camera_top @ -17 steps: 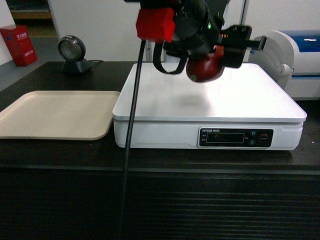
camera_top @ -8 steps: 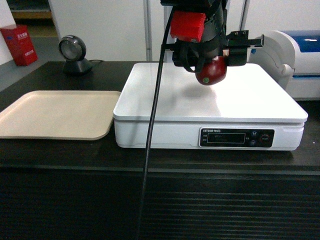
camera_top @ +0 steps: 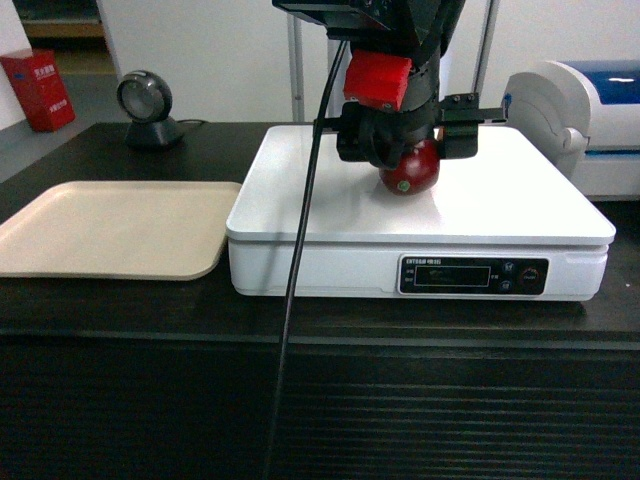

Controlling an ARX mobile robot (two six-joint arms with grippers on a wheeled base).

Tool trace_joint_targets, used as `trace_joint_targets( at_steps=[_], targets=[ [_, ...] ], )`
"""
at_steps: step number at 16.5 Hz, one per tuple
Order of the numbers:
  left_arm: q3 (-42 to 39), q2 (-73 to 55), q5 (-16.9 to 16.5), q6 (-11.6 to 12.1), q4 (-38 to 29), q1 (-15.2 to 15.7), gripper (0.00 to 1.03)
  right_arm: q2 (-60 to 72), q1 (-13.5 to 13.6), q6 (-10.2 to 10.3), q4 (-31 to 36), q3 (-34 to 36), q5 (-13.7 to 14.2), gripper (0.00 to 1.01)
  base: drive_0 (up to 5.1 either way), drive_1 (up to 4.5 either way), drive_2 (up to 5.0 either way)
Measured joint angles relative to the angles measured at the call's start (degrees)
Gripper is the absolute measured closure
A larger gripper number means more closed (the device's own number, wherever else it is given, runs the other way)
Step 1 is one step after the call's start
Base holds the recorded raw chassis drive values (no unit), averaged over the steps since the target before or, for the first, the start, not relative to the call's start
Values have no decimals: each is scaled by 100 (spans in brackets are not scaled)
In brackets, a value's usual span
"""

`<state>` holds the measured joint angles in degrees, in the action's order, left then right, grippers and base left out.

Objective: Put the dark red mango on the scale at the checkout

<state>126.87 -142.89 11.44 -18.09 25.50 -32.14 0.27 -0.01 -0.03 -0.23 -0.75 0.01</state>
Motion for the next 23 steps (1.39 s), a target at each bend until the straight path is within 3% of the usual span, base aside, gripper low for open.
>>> trace_joint_targets(
  at_steps=[1,5,7,10,14,15,17,18,20,23],
  targets=[
    [0,-2,-11,-22,7,2,42,0,0,0,2,0,0,3,0,0,0],
    [17,-15,-83,-85,-79,11,3,0,0,0,0,0,0,3,0,0,0],
    [-55,-11,-136,-79,-289,11,5,0,0,0,0,0,0,3,0,0,0],
    [-743,378,107,496,-1040,-28,5,0,0,0,0,0,0,3,0,0,0],
    [-1722,1499,413,1561,-2210,-127,5,0,0,0,2,0,0,3,0,0,0],
    [-2179,1856,258,1744,-2684,-138,5,0,0,0,2,0,0,3,0,0,0],
    [-3348,2693,-297,1843,-3593,-109,5,0,0,0,0,0,0,3,0,0,0],
    [-3936,3180,-343,1875,-3971,-72,5,0,0,0,2,0,-2,3,0,0,0],
    [-5038,4319,-428,1963,-4568,260,5,0,0,0,0,0,0,3,0,0,0],
    [-6551,5731,-470,1961,-4771,1360,5,0,0,0,2,0,0,3,0,0,0]
  ],
)
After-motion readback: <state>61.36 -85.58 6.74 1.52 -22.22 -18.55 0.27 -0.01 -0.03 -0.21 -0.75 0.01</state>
